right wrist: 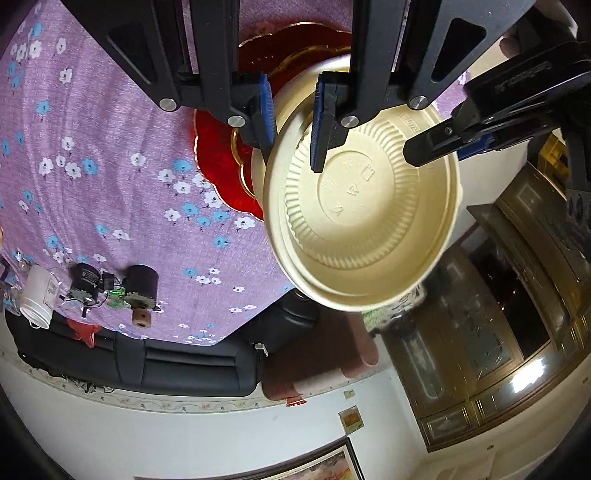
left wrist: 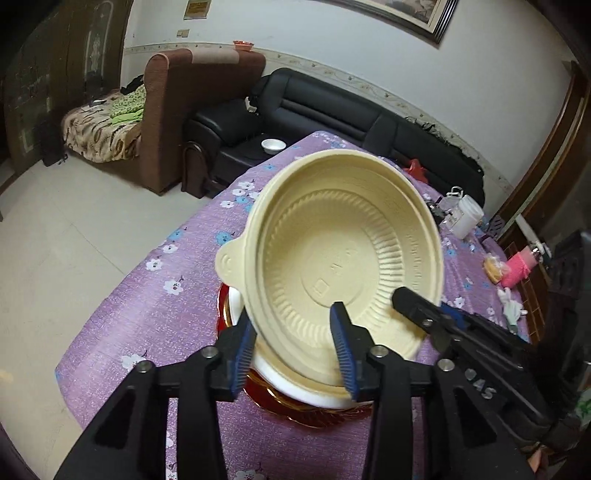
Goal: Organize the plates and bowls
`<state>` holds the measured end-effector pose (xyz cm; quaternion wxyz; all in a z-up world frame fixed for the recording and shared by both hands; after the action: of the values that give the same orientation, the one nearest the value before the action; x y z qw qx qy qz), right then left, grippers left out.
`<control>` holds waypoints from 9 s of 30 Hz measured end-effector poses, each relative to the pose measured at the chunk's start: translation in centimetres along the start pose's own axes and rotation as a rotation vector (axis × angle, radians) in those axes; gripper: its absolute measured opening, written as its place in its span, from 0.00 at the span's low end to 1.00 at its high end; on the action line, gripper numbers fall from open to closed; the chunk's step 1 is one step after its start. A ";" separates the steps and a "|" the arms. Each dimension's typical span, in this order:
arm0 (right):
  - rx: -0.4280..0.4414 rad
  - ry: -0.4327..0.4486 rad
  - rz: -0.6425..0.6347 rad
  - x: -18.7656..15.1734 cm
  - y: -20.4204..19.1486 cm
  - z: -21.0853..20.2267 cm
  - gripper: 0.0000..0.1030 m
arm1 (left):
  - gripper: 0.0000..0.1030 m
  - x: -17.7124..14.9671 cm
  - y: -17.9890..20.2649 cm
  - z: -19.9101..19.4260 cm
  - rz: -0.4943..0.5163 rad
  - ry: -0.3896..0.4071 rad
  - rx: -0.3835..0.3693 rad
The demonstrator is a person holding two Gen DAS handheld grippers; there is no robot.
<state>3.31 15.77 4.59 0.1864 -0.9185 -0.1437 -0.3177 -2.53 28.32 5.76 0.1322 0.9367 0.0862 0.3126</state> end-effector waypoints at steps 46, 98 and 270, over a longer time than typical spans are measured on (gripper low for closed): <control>-0.150 0.239 0.136 -7.9 4.9 -9.6 0.83 | 0.86 -5.5 5.9 -7.4 0.213 0.316 0.216; -0.261 0.234 0.103 -12.9 5.2 -10.2 0.87 | 0.88 -8.8 8.0 -3.9 0.290 0.219 0.238; -0.257 0.162 -0.010 -14.6 1.0 -7.8 0.88 | 1.00 -11.7 4.8 -2.2 0.158 0.105 0.174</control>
<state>-11.47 9.35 0.71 0.0768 -0.9055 -0.0912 -0.4074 -12.68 21.34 2.32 0.0205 0.9309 0.0457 0.3619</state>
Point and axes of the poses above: each gripper's, at about its wrist camera, not at the fingertips, and z roughly the way its jaws point, y to its right, x to its top, the point moved 7 cm from there along z, roughly the way its jaws point, and after that the axes turned 5 degrees about -y, right-handed, at the moved point
